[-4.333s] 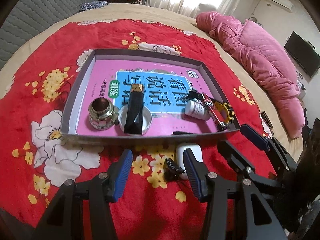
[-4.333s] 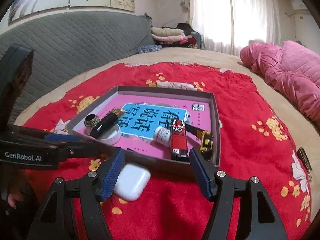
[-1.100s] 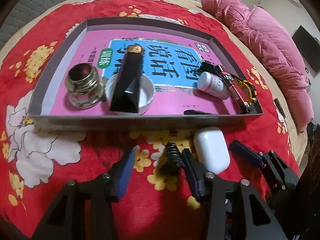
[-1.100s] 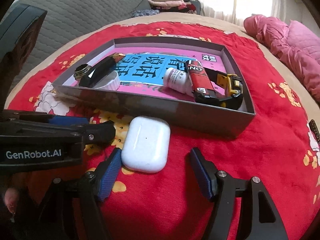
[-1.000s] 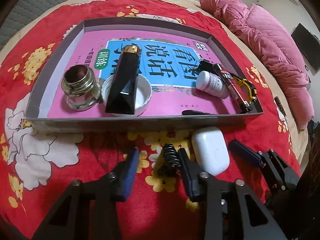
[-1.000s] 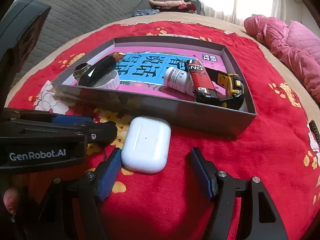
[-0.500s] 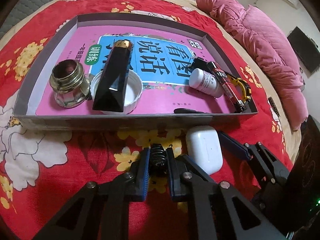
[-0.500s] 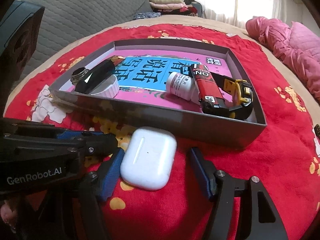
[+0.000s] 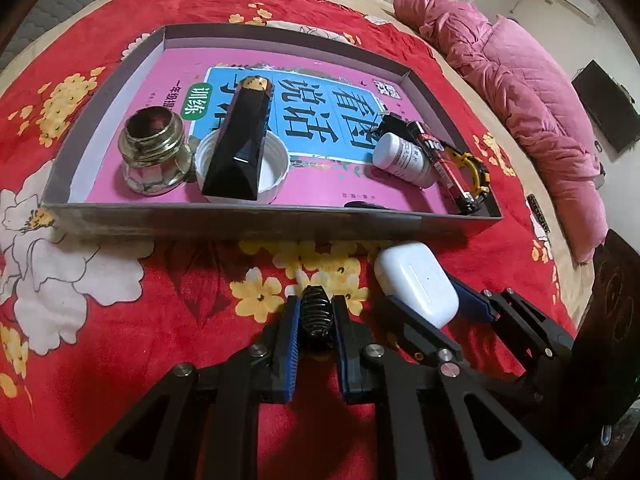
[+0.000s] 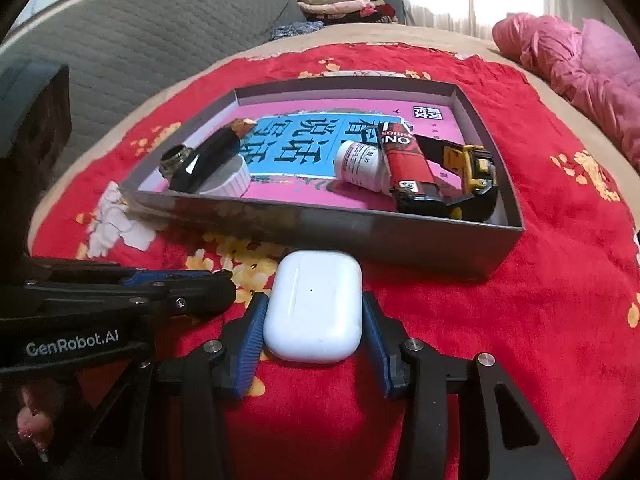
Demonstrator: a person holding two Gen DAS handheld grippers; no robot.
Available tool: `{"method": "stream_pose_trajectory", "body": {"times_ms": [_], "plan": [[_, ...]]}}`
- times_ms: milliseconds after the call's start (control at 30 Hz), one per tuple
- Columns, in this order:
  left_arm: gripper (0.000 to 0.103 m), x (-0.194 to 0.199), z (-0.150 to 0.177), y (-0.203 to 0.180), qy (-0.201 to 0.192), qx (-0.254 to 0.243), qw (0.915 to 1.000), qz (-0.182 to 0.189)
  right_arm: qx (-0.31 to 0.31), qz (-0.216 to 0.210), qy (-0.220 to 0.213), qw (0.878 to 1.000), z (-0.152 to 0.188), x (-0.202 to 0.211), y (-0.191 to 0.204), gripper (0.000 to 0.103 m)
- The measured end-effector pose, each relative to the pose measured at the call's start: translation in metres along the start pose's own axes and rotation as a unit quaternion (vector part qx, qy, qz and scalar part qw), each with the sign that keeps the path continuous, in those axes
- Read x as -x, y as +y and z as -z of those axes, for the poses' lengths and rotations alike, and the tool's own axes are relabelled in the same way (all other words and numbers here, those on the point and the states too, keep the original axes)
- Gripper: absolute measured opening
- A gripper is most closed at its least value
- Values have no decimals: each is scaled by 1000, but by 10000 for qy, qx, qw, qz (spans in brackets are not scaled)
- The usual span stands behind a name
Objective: Organize rigid objects
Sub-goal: 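Close right tool on the white earbud case while left tool holds the black cable, then carry the earbud case with right tool while left tool carries the cable over the box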
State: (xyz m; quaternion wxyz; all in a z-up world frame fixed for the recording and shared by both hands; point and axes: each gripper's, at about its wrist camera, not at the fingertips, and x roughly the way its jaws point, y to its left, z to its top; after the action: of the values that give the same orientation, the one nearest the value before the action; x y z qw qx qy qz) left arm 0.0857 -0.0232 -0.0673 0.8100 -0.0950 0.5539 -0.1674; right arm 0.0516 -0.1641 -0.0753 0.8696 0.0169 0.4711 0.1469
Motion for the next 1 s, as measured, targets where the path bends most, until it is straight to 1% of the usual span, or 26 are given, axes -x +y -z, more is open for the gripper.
{"method": "stream_pose_trajectory", "body": {"times_ms": [133,233,267,333,367,567,700,867,933,1000], "plan": [[15,10,0,-1,-102,-38,9999,8,0,-162,-134,9998,-1,10,2,46],[15,17,0,-1,-179,-67,9998,1,119,-192,-219,9995,-2,16,8,43],[15,19,0,0,-201,-58,9998,4,177,-177,-230,9994,-3,16,10,41],[15,21,1,2,-214,-30,9998,-3,251,-169,-236,9993,-3,16,12,30],[15,23,1,3,-221,-11,9998,1,266,-164,-250,9992,-4,15,13,27],[15,23,2,7,-171,59,9998,-4,257,-160,-293,9991,-6,10,12,27],[15,23,2,8,-168,82,9998,-4,48,-215,-229,9995,-7,3,7,27],[15,23,2,8,-179,112,9998,-14,-707,-380,-133,9967,-8,-6,-13,27],[15,23,1,8,-200,120,9997,-24,-999,-561,-120,9933,-8,-11,-23,27],[15,24,1,7,-227,112,9997,-31,-1080,-662,-112,9919,-10,-12,-26,27]]}}
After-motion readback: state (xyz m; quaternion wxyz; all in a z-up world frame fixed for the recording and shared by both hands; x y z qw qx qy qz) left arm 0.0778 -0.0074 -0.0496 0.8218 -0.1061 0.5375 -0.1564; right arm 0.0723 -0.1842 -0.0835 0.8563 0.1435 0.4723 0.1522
